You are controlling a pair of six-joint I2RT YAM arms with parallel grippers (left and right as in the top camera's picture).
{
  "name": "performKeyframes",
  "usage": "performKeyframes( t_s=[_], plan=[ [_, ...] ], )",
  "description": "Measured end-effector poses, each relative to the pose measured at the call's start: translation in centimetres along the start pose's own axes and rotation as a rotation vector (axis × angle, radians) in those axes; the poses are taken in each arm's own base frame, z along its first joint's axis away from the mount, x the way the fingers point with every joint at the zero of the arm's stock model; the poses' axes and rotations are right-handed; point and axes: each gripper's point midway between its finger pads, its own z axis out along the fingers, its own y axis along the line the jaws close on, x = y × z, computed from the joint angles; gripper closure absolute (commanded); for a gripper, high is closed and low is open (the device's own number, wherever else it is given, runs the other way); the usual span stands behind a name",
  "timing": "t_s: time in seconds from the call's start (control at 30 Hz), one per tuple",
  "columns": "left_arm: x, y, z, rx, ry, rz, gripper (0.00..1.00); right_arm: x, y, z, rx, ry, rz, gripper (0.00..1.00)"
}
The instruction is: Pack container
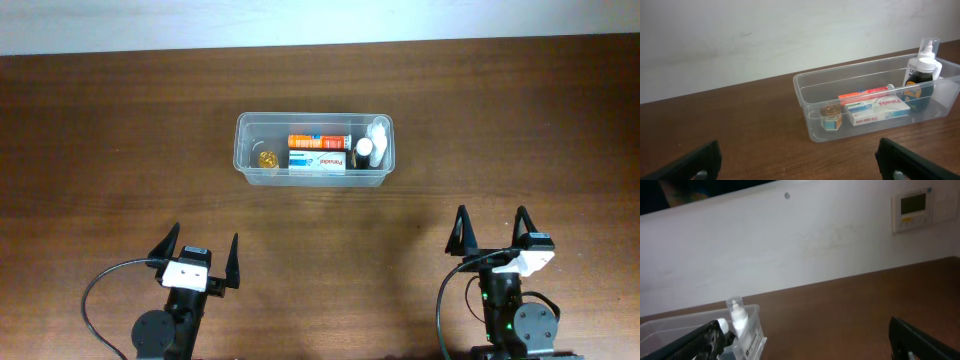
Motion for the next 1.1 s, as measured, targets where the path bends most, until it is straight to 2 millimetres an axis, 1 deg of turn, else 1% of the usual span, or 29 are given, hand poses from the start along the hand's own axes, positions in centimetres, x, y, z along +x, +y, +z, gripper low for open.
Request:
performKeyframes(
  t_s=[0.17,0.2,0.23,0.93,1.1],
  plan=[
    [0.0,0.0,0.0,0.0,0.0,0.0,0.01,2.9,-0.6,-0.2,0.024,0.118,-0.004,0.02],
    [0.0,0.0,0.0,0.0,0.0,0.0,0.01,3.7,-0.8,-0.3,0.032,0.152,-0.006,0.02],
    [0.0,0.0,0.0,0.0,0.0,0.0,0.01,3.9,-0.8,-0.3,0.032,0.158,-0.007,0.02],
    [0.0,0.0,0.0,0.0,0.0,0.0,0.01,3.9,-0.8,-0.3,0.029,0.158,-0.016,0.02],
    [0.0,0.0,0.0,0.0,0.0,0.0,0.01,3.9,-0.4,-0.3,0.013,0.161,-0.016,0.02]
  ],
)
